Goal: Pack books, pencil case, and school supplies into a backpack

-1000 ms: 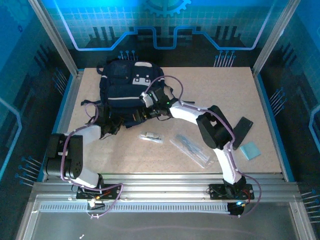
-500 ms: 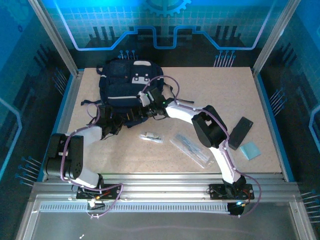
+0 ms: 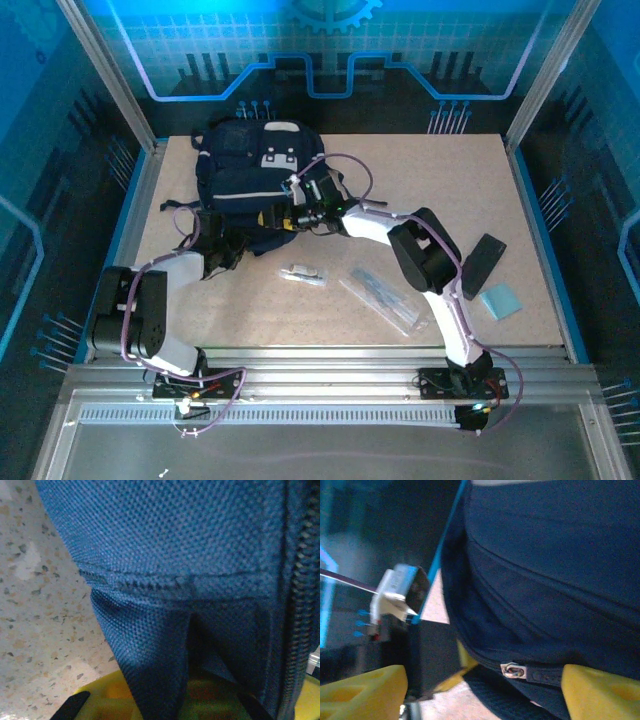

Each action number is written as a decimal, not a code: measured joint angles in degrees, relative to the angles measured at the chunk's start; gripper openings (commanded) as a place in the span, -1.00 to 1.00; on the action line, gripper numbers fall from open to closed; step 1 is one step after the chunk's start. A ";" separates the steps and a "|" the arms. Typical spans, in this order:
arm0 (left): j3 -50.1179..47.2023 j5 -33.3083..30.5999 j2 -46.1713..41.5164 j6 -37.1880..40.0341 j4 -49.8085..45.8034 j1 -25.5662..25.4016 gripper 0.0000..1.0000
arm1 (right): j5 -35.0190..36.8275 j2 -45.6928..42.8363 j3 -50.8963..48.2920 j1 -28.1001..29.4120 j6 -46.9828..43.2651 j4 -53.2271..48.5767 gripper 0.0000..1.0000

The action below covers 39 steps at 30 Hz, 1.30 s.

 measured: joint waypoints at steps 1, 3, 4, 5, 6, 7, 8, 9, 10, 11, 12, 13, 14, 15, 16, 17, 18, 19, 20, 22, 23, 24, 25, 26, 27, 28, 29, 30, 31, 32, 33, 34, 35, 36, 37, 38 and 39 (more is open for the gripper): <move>0.00 0.13 0.11 0.00 0.00 -0.04 -1.00 | -0.72 -0.09 -0.33 -0.02 0.83 1.70 0.44; 0.00 0.46 0.24 0.02 -0.02 -0.22 -1.00 | -1.99 -0.33 -1.57 0.00 3.30 5.92 0.44; 0.00 0.55 0.26 0.00 -0.02 -0.22 -1.00 | -2.23 -0.35 -1.86 0.02 3.67 6.56 0.44; 0.00 0.63 0.26 0.02 -0.02 -0.26 -1.00 | -2.34 -0.35 -1.90 0.04 3.89 6.73 0.43; 0.00 0.70 0.26 0.02 -0.02 -0.26 -0.90 | -2.36 -0.35 -1.90 0.04 3.87 6.71 0.44; 0.00 0.74 0.26 0.02 -0.04 -0.26 -0.61 | -2.32 -0.35 -1.90 0.04 3.80 6.71 0.45; 0.00 0.83 0.26 0.17 -0.07 -0.28 -0.13 | -2.25 -0.35 -1.90 0.04 3.65 6.71 0.45; 0.02 1.16 0.26 0.15 -0.15 -0.28 0.26 | -2.16 -0.35 -1.90 0.04 3.45 6.67 0.45; 0.11 1.42 0.26 0.11 -0.46 -0.31 0.41 | -2.12 -0.35 -1.90 0.00 3.21 6.54 0.45; 0.22 1.73 0.26 0.07 -0.72 -0.35 0.52 | -2.08 -0.35 -1.90 -0.02 2.95 6.27 0.45; 0.26 2.19 0.22 0.04 -0.87 -0.42 0.56 | -1.62 -0.52 -1.99 -0.04 2.49 5.95 0.47; 0.42 2.56 0.09 -0.24 -1.16 -0.50 0.57 | -1.09 -0.90 -2.27 -0.09 1.86 5.27 0.49; 0.46 2.95 -0.22 -0.66 -1.36 -0.52 0.57 | -0.22 -1.66 -2.75 -0.13 0.92 3.98 0.51; 0.46 3.30 -0.85 -1.36 -1.46 -0.55 0.58 | 0.90 -2.69 -3.37 -0.22 -0.22 2.14 0.54; 0.46 3.52 -1.60 -1.95 -1.57 -0.59 0.59 | 1.90 -3.76 -3.87 -0.31 -1.31 0.50 0.56; 0.46 3.61 -2.62 -2.91 -1.57 -0.68 0.59 | 3.32 -5.03 -4.42 -0.42 -2.60 -1.42 0.57; 0.48 3.65 -3.78 -3.80 -1.51 -0.83 0.59 | 4.61 -6.56 -4.96 -0.52 -3.78 -3.21 0.57; 0.48 3.63 -4.72 -4.63 -1.38 -0.96 0.59 | 5.68 -7.91 -5.33 -0.70 -4.87 -4.79 0.57; 0.48 3.48 -5.55 -5.68 -1.14 -1.18 0.59 | 6.82 -9.27 -5.62 -0.81 -5.95 -6.23 0.55; 0.52 2.99 -6.10 -7.45 -0.72 -1.55 0.57 | 8.46 -11.23 -5.75 -1.03 -7.80 -8.41 0.51; 0.52 2.75 -6.01 -8.39 -0.48 -1.70 0.56 | 9.01 -11.96 -5.75 -1.14 -8.59 -9.31 0.49; 0.52 2.43 -5.84 -9.44 -0.35 -1.88 0.56 | 9.73 -12.41 -5.75 -1.14 -9.44 -10.16 0.47; 0.52 2.12 -5.62 -10.49 0.02 -2.01 0.54 | 10.14 -12.59 -5.84 -1.14 -10.03 -10.67 0.47; 0.52 1.84 -5.16 -11.78 0.76 -2.23 0.52 | 10.54 -12.70 -6.16 -1.14 -10.64 -11.06 0.44; 0.52 1.49 -4.52 -13.11 1.66 -2.40 0.49 | 10.97 -12.79 -6.71 -1.14 -11.17 -11.63 0.42; 0.52 1.42 -3.82 -14.19 2.54 -2.54 0.47 | 11.37 -12.81 -7.26 -1.14 -11.63 -12.24 0.41; 0.52 1.31 -2.97 -15.63 3.48 -2.67 0.47 | 11.69 -12.83 -7.93 -1.14 -12.13 -12.87 0.40; 0.52 1.31 -2.25 -16.96 4.26 -2.78 0.46 | 12.13 -12.87 -8.68 -1.14 -12.55 -13.70 0.40; 0.52 1.33 -1.95 -18.03 4.83 -2.84 0.47 | 12.55 -12.90 -9.14 -1.14 -13.03 -14.45 0.40; 0.52 1.33 -1.86 -18.91 5.07 -2.97 0.49 | 13.03 -12.96 -9.60 -1.14 -13.62 -15.28 0.40; 0.52 1.31 -2.01 -19.43 5.14 -3.17 0.50 | 13.44 -13.00 -9.84 -1.14 -14.12 -16.11 0.40; 0.55 1.31 -2.29 -19.58 4.92 -3.45 0.52 | 13.88 -13.11 -9.99 -1.14 -14.51 -16.63 0.40; 0.55 1.27 -2.84 -19.56 4.33 -3.80 0.53 | 14.38 -13.27 -10.14 -1.14 -14.99 -17.20 0.40; 0.59 1.07 -3.80 -19.52 3.37 -4.26 0.54 | 14.67 -13.51 -10.21 -1.14 -15.39 -17.66 0.40; 0.68 0.87 -4.83 -19.50 2.40 -4.66 0.55 | 14.91 -13.73 -10.21 -1.14 -15.67 -17.99 0.40; 0.87 0.57 -6.40 -19.37 1.14 -5.18 0.56 | 15.17 -14.01 -10.21 -1.14 -15.96 -18.23 0.40; 1.05 0.31 -8.15 -19.37 0.07 -5.62 0.57 | 15.50 -14.29 -10.21 -1.14 -16.13 -18.27 0.40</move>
